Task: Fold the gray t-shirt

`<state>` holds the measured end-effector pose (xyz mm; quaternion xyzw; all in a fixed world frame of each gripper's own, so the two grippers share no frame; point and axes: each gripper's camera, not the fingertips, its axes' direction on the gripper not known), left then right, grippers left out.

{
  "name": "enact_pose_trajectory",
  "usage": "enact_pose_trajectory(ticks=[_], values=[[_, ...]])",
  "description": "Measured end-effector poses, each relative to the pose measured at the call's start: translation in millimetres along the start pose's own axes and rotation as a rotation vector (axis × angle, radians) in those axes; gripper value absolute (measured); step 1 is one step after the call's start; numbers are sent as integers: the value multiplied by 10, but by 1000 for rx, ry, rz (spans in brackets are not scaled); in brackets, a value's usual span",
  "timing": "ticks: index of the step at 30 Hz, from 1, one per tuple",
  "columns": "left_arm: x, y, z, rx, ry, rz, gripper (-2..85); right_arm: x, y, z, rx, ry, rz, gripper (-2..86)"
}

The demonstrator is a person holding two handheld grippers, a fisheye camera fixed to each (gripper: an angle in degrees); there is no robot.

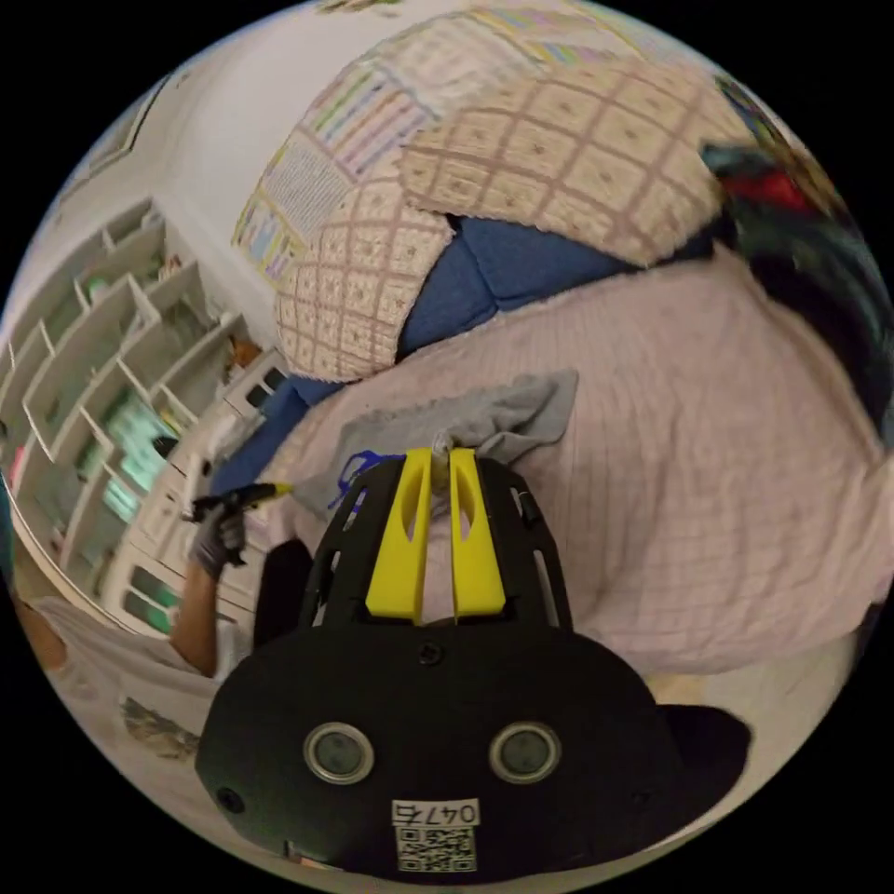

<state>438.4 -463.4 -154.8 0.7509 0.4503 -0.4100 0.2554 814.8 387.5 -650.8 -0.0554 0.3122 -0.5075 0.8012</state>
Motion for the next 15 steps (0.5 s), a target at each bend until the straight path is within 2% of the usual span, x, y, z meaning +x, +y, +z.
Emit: enact_pose_trajectory(ticks=[3, 7, 10, 13, 15], values=[[83, 143, -113, 32, -9, 2, -10, -179, -106, -281, -41, 98, -30, 0], [-188, 415, -49, 23, 54, -86, -10, 103, -33, -303, -205, 77, 131, 18], [-296, 474, -40, 17, 103, -113, -10, 82, -210, -713, -157, 153, 172, 57], [-250, 439, -59, 10, 94, -91, -10, -357, -790, -1261, 22, 207, 29, 50], [-241, 418, -42, 9, 95, -87, -10, -717, -1317, -1309, 10, 137, -124, 39]])
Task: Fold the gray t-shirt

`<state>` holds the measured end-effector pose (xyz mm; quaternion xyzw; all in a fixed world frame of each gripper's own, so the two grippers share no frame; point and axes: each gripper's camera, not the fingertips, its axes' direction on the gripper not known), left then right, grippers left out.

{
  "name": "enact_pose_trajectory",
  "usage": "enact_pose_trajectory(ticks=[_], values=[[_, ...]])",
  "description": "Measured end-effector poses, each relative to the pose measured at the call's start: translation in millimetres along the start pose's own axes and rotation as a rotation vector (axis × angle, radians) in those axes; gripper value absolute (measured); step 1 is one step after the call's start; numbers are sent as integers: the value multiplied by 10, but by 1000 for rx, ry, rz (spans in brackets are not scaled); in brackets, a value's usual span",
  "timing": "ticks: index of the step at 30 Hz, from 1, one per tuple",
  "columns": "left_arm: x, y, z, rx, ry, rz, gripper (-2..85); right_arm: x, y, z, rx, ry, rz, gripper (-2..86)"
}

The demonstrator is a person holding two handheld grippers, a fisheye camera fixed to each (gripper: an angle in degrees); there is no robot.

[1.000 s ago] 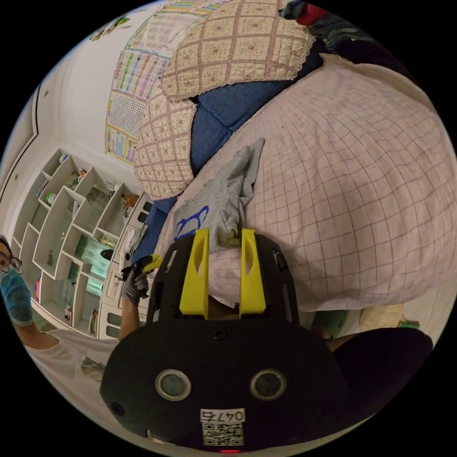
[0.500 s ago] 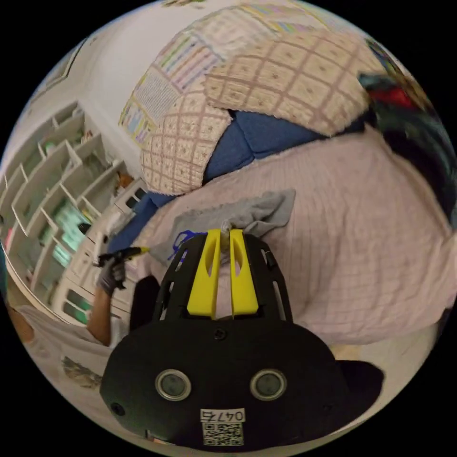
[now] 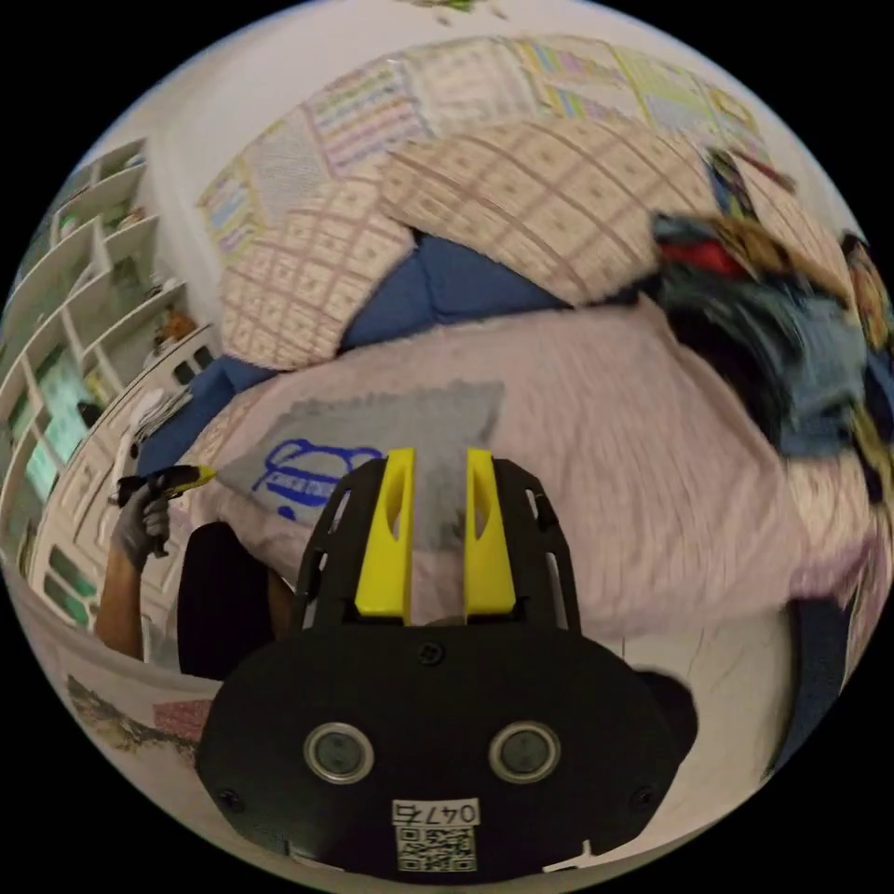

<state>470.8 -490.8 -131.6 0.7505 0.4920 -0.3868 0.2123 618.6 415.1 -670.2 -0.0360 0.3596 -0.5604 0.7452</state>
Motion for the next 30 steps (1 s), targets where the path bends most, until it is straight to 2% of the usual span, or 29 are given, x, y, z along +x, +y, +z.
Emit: enact_pose_trajectory(ticks=[4, 6, 12, 14, 17, 20, 22, 23, 26, 30], values=[[-74, -2, 53, 13, 25, -21, -10, -600, -1245, 452, -159, -140, -272, 13], [-92, -3, 64, 24, 34, -24, -10, -820, -1638, 780, -249, -147, -331, 2], [-125, -115, 122, 52, 105, -14, -10, -1291, -2232, 1676, -508, -3, -423, 3], [-141, -183, 144, 66, 149, -9, -10, -1308, -2343, 1587, -488, 18, -416, 1], [-137, -265, 187, 73, 171, 4, -10, -1367, -2548, 1048, -418, -52, -400, -2], [-134, -343, 253, 75, 189, 10, -10, -1605, -2557, 393, -316, -217, -439, 6], [-142, -389, 294, 75, 193, 7, -10, -1976, -2473, -35, -214, -407, -515, 33], [-151, -422, 316, 74, 189, 2, -10, -2091, -2449, -111, -195, -424, -540, 43], [-169, -533, 362, 69, 181, -12, -10, -2693, -2307, -306, -121, -372, -711, 75], [-123, -714, 453, 45, 197, -7, -8, -3307, -2047, -165, -79, -158, -892, 70]])
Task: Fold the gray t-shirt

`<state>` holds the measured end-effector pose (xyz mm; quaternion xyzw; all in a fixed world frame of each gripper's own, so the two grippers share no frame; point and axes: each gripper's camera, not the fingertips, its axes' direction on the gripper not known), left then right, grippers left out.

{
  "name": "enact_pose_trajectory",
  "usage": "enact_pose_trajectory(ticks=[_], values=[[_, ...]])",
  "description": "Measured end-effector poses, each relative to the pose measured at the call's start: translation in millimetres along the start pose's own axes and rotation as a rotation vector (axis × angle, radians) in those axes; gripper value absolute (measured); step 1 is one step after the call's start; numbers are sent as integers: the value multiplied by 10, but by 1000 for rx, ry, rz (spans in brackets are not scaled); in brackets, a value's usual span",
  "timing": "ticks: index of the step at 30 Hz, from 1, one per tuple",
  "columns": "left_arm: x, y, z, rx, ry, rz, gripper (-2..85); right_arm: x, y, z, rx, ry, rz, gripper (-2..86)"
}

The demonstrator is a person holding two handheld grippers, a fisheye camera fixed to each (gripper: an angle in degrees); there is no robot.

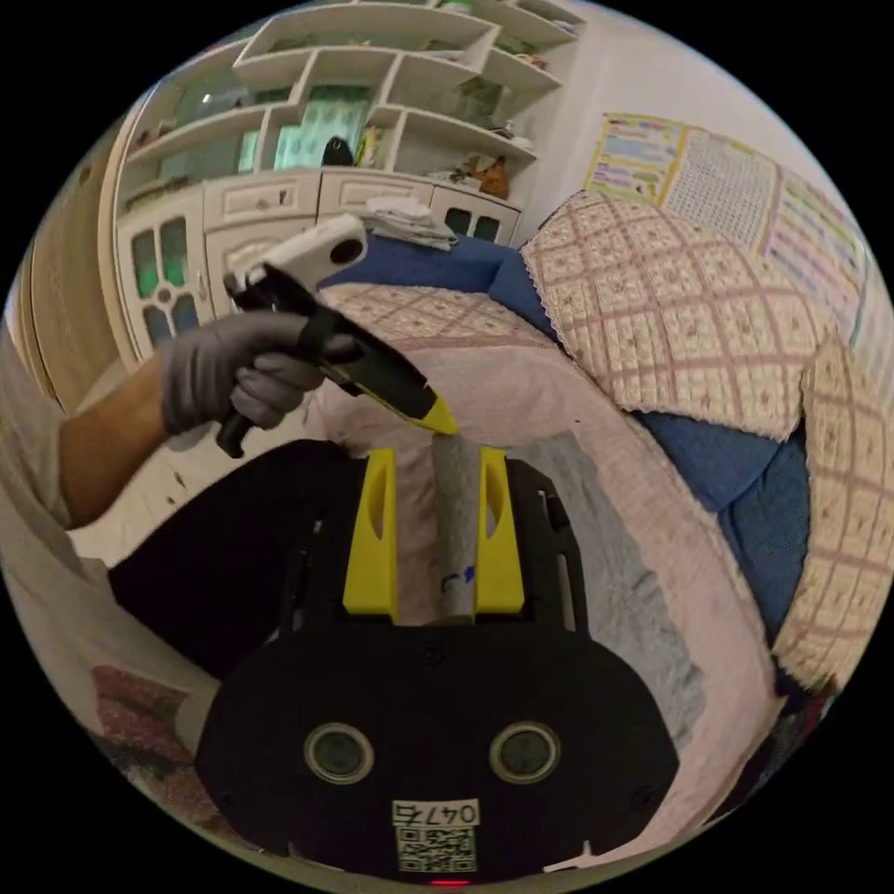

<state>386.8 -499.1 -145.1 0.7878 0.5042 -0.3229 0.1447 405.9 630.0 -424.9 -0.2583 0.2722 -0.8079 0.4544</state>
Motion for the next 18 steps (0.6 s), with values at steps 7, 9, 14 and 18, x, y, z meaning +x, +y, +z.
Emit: enact_pose_trajectory(ticks=[7, 9, 14, 18], values=[[-133, -375, 62, 48, 51, -71, 111, -77, 87, -68, 29, 159, 95, 9], [-261, -571, 113, 49, 53, -117, 149, -52, 145, -116, 45, 167, 113, 9], [-464, -1455, 684, -76, 123, -240, 171, -64, 300, -186, 90, 196, 132, 8], [-340, -1987, 1140, -139, 20, -243, 168, -97, 484, -59, 102, 196, 152, 8]])
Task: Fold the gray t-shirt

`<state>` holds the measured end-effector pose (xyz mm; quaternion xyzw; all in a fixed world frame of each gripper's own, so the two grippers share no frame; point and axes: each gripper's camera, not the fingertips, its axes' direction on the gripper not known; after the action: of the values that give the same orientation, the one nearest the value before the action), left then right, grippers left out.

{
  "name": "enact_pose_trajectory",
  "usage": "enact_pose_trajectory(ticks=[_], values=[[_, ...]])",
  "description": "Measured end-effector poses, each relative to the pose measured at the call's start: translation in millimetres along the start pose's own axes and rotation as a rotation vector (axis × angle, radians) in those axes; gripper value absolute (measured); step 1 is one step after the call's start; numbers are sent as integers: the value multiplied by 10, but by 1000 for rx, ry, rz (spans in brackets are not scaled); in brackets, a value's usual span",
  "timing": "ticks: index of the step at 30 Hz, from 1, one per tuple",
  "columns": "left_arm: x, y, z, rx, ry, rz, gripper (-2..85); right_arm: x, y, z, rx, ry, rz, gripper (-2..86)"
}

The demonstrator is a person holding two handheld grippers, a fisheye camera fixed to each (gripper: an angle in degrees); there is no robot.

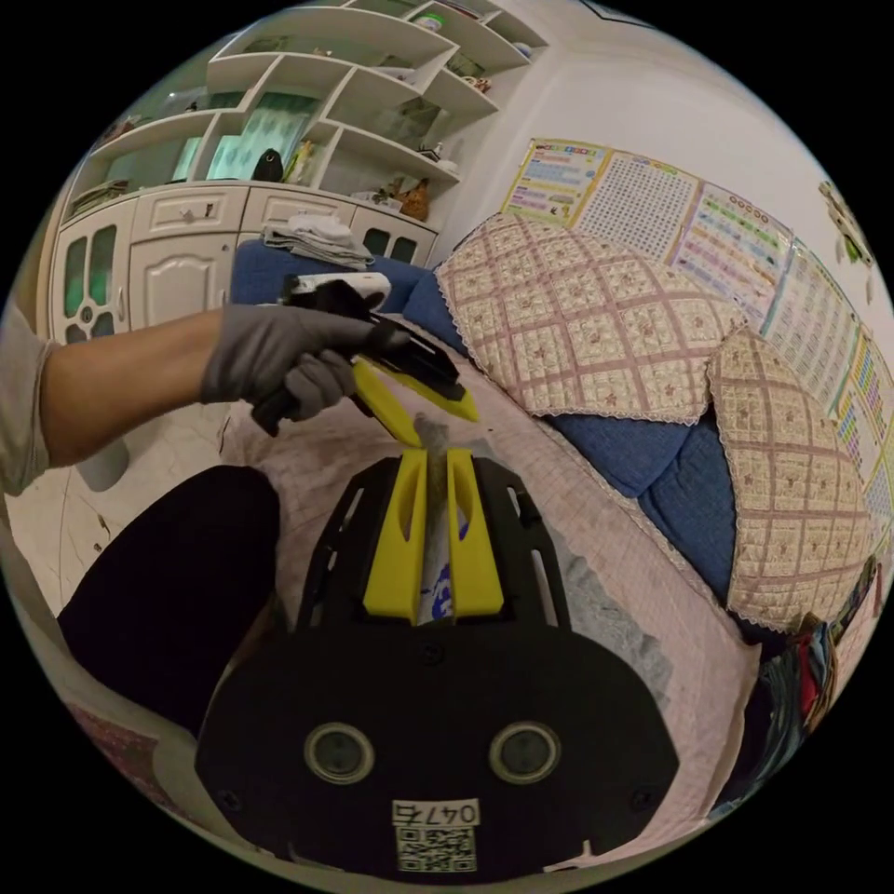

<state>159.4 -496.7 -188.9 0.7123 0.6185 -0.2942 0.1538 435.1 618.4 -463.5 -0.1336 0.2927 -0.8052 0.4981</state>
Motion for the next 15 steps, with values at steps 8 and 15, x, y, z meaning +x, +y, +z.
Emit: enact_pose_trajectory(ticks=[8, 15], values=[[1153, -620, 508, 34, -120, 175, 36, -51, 700, 256, 40, -125, 154, 7], [3293, -602, 1804, -37, -261, 572, 29, 377, 2444, 93, 128, -168, 665, 0]])
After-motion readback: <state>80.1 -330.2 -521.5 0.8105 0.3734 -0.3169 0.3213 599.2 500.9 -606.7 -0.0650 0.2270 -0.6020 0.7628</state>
